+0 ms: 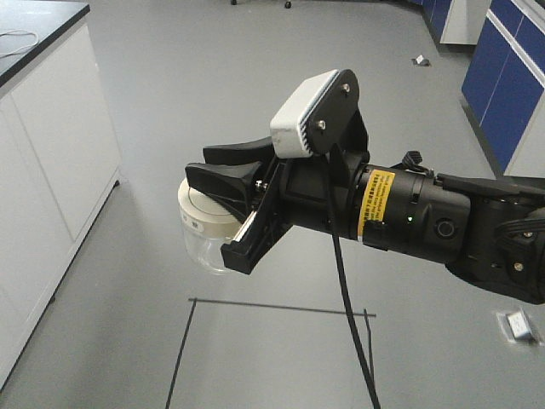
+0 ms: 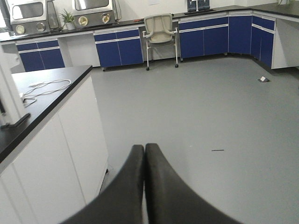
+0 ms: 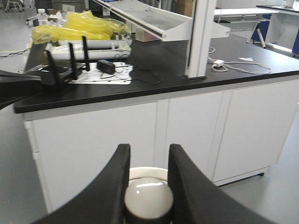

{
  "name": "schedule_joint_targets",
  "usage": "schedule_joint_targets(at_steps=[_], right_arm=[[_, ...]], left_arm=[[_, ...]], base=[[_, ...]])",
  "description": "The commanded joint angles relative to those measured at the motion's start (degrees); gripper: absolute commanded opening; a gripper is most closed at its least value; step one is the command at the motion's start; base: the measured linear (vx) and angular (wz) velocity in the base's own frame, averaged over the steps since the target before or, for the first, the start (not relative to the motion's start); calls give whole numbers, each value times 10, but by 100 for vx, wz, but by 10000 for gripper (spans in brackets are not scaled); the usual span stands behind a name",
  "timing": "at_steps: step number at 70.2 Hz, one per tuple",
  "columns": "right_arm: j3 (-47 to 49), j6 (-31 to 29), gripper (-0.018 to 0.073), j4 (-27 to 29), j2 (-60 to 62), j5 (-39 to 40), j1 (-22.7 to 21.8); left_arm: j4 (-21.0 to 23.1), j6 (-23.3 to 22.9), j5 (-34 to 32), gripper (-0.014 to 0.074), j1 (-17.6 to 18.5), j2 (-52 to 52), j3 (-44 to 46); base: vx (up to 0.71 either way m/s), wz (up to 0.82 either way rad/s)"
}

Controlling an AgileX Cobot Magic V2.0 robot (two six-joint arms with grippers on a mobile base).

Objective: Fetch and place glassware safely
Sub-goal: 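Hold the jar in the right gripper while the base turns away, then keep holding the jar while driving across the lab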

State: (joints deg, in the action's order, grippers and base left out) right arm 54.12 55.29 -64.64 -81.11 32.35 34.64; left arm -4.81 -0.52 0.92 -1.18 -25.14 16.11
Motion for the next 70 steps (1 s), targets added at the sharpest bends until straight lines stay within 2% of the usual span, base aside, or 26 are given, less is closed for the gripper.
schedule_joint_targets(at_steps=[1, 70], right_arm=[[18, -2, -3, 25, 22, 31, -2], [18, -2, -3, 25, 22, 30, -2]], left_arm=[[4, -3, -45, -7, 0, -2, 17], [4, -3, -45, -7, 0, -2, 17]], base=[[50, -4], [48, -6]])
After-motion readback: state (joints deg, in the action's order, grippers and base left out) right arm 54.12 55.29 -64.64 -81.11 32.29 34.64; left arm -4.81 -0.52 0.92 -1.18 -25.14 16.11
